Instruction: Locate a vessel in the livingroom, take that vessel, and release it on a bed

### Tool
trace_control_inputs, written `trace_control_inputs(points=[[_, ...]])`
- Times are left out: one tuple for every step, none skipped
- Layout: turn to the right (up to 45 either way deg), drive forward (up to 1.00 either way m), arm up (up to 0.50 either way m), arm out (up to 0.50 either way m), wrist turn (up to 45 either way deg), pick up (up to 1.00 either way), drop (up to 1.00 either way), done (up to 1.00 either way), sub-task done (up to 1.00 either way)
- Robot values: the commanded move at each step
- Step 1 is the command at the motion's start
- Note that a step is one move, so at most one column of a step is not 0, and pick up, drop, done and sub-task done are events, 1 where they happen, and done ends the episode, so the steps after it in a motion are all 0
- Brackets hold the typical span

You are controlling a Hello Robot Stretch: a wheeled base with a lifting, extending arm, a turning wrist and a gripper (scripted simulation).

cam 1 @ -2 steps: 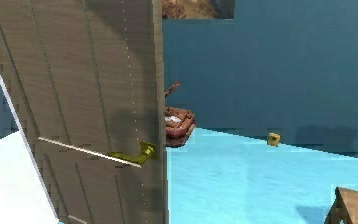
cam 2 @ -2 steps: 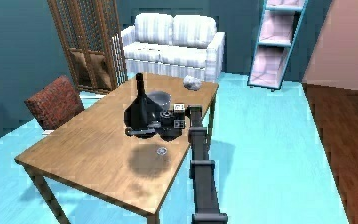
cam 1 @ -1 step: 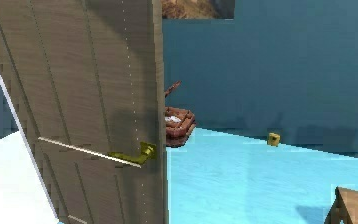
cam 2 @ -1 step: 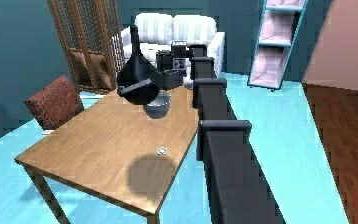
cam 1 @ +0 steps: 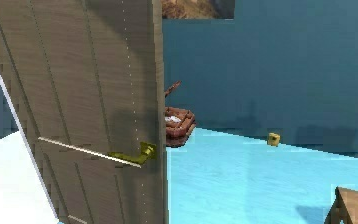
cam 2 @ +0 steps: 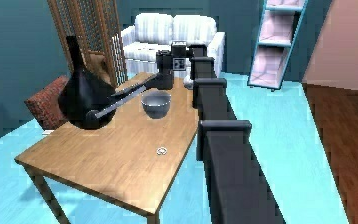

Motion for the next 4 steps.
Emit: trace_control_inputs(points=[[0.0, 0.0, 0.0, 0.0, -45.0, 0.0, 0.0, 0.0, 0.0], [0.0, 0.0, 0.0, -0.38, 0.0, 0.0, 0.0, 0.0, 0.0], [-45.0, 0.0, 0.0, 0.0, 0.0, 0.0, 0.0, 0.0, 0.0], [-45.0, 0.0, 0.0, 0.0, 0.0, 0.0, 0.0, 0.0, 0.0]])
